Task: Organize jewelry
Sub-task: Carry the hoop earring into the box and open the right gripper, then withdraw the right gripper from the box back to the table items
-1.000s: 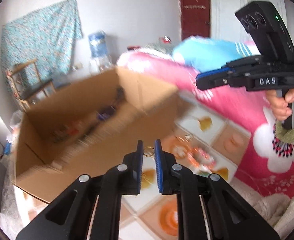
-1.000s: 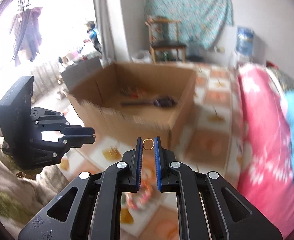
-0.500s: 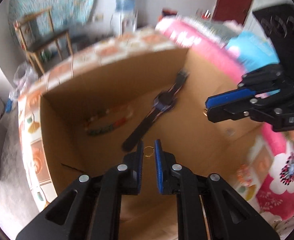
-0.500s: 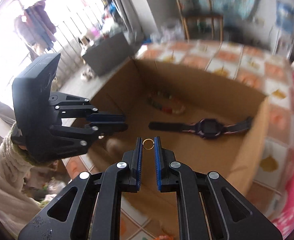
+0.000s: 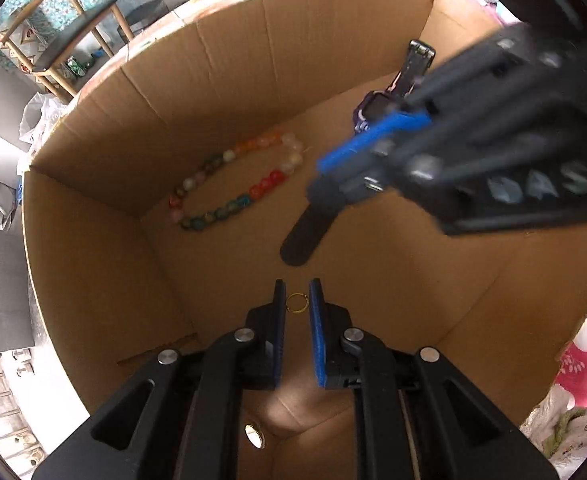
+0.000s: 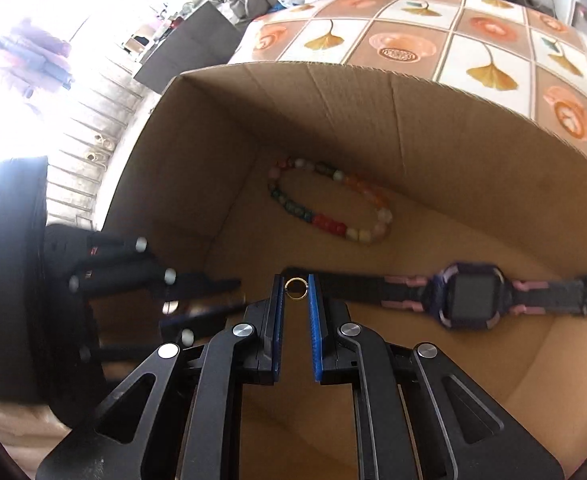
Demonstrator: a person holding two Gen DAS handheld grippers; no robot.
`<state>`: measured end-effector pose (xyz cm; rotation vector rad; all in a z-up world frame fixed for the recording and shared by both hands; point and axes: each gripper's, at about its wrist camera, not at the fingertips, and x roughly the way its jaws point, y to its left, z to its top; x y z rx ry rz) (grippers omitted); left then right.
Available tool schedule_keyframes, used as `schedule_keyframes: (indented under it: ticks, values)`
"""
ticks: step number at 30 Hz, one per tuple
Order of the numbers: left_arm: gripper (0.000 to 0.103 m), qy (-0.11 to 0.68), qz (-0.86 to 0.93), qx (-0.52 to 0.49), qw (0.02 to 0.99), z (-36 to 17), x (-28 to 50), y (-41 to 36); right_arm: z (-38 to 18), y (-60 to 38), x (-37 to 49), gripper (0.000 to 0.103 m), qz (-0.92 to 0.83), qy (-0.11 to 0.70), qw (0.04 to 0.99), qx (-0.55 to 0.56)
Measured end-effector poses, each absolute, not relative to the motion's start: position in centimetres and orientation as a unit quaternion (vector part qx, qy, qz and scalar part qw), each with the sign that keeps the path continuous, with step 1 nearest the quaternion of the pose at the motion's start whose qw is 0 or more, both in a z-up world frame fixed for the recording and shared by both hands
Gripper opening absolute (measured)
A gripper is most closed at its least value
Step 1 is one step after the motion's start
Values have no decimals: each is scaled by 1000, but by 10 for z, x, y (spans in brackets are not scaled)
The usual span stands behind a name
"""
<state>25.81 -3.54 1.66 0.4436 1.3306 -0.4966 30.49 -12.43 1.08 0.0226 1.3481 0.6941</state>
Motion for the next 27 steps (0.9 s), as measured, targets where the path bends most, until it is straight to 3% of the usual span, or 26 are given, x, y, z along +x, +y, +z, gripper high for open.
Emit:
schedule_keyframes:
  ticks: [6, 16, 25, 27]
  values:
    - [12, 621, -202, 187, 734, 13, 270, -30, -9, -110, 320, 12, 303, 633, 712, 16]
    - [27, 611, -191, 176, 747, 26, 268, -29, 2, -136, 312, 19, 305, 617, 724, 44]
    - [33, 539, -196, 143, 806, 80, 242, -12, 57, -186, 272, 22, 310, 557, 767, 78]
    - [37, 512, -207, 125, 825, 101, 224, -5, 77, -198, 250, 28, 317, 523, 787, 81]
